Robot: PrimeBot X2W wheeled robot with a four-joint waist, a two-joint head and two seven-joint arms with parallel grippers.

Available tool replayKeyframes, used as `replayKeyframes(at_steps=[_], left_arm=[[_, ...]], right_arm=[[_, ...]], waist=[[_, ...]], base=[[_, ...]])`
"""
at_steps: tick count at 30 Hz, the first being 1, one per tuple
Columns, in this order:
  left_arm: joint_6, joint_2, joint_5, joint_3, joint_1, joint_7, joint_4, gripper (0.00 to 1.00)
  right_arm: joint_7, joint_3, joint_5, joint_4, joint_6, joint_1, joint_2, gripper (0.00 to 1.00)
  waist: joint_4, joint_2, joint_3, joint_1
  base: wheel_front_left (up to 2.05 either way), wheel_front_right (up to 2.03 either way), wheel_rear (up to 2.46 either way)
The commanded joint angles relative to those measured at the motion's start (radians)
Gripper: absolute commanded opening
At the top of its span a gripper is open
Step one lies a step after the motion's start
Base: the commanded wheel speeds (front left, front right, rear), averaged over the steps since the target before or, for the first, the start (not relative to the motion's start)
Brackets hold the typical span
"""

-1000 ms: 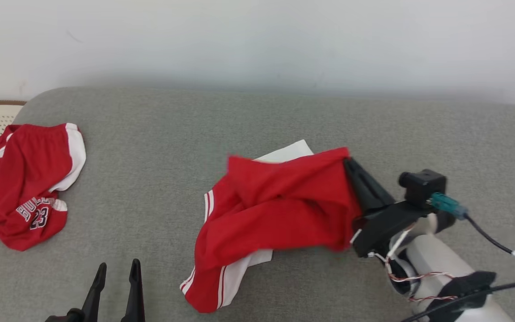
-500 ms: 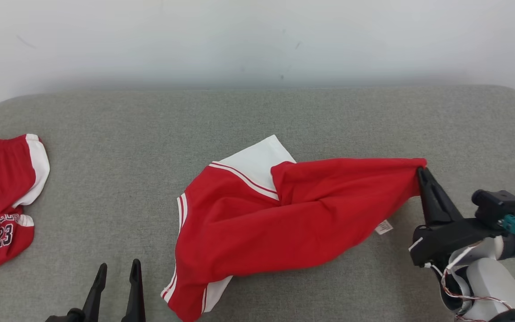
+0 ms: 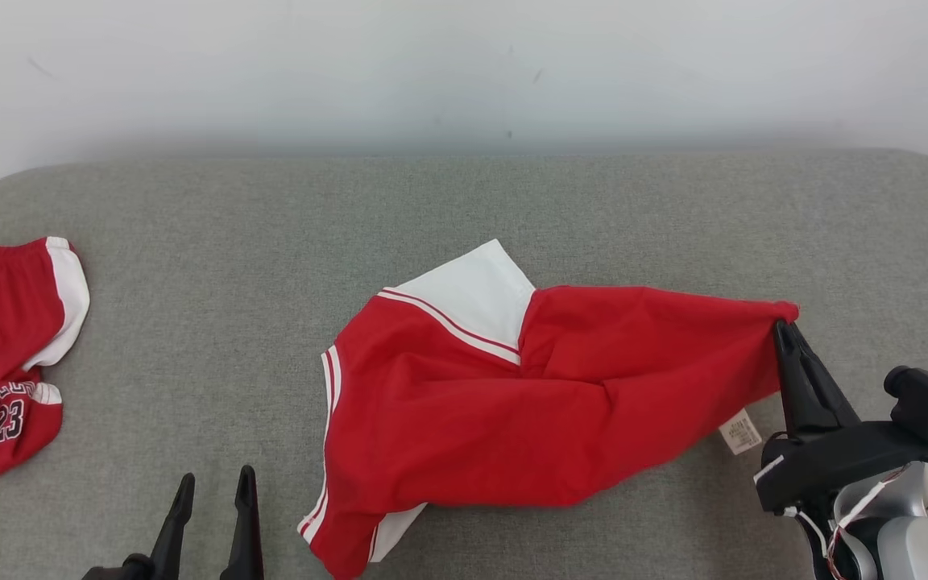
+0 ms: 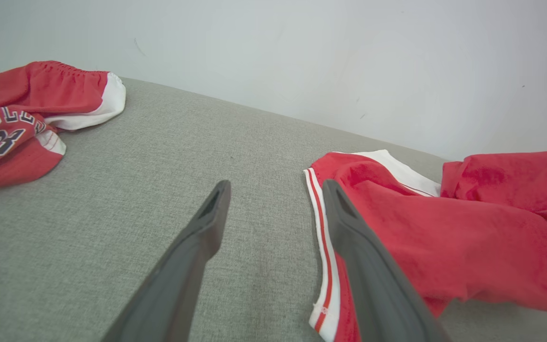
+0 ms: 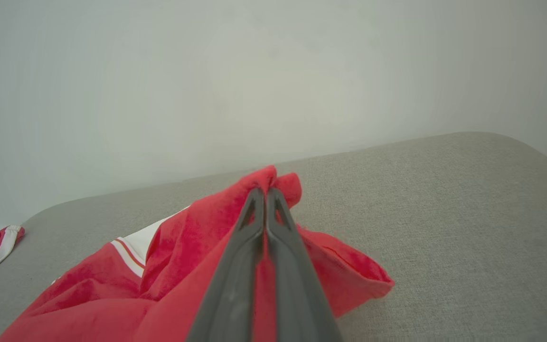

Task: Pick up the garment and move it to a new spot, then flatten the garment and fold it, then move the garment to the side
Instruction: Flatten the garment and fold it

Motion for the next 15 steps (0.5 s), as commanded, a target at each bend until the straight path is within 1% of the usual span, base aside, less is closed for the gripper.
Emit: replayKeyframes(at_steps=[1,3,6,9,10,15], left_arm=[[-0.001,0.0,-0.008,0.001,-0.003,-0.004,0.002,1.0],[-0.001,0.0,-0.008,-0.002,-0.007,-0.004,0.003,1.0],[-0.002,0.0,-0.008,-0.004,-0.01,-0.004,0.006,1.0],[-0.004,0.0,-0.008,-0.007,-0.015,-0.004,0.01,1.0],[-0.005,0.0,-0.008,-0.01,-0.018,-0.004,0.013,1.0],[-0.008,0.0,-0.006,-0.023,-0.032,-0.004,0.022,1.0]], right_arm=[[0.015,-0.007,-0.007,-0.008,0.001,0.017,0.002,0.0],[0.028,-0.017,-0.008,-0.018,0.001,0.021,0.008,0.0],[0.032,-0.023,-0.012,0.006,0.001,0.012,0.01,0.0],[0.025,-0.01,-0.028,0.068,0.001,-0.024,-0.004,0.0],[0.015,-0.004,-0.012,0.092,0.001,-0.041,0.001,0.0],[-0.039,0.038,-0.005,0.252,0.001,-0.132,-0.029,0.0]], waist=[[0.002,0.0,0.002,0.0001],[0.006,0.0,0.004,0.0001],[0.01,0.0,0.007,0.0001],[0.012,0.0,0.011,0.0001],[0.013,0.0,0.012,0.0001],[0.024,0.0,0.015,0.0001]], base=[[0.0,0.0,0.0],[0.0,0.0,0.0],[0.0,0.0,0.0],[0.0,0.0,0.0],[0.0,0.0,0.0],[0.0,0.0,0.0]])
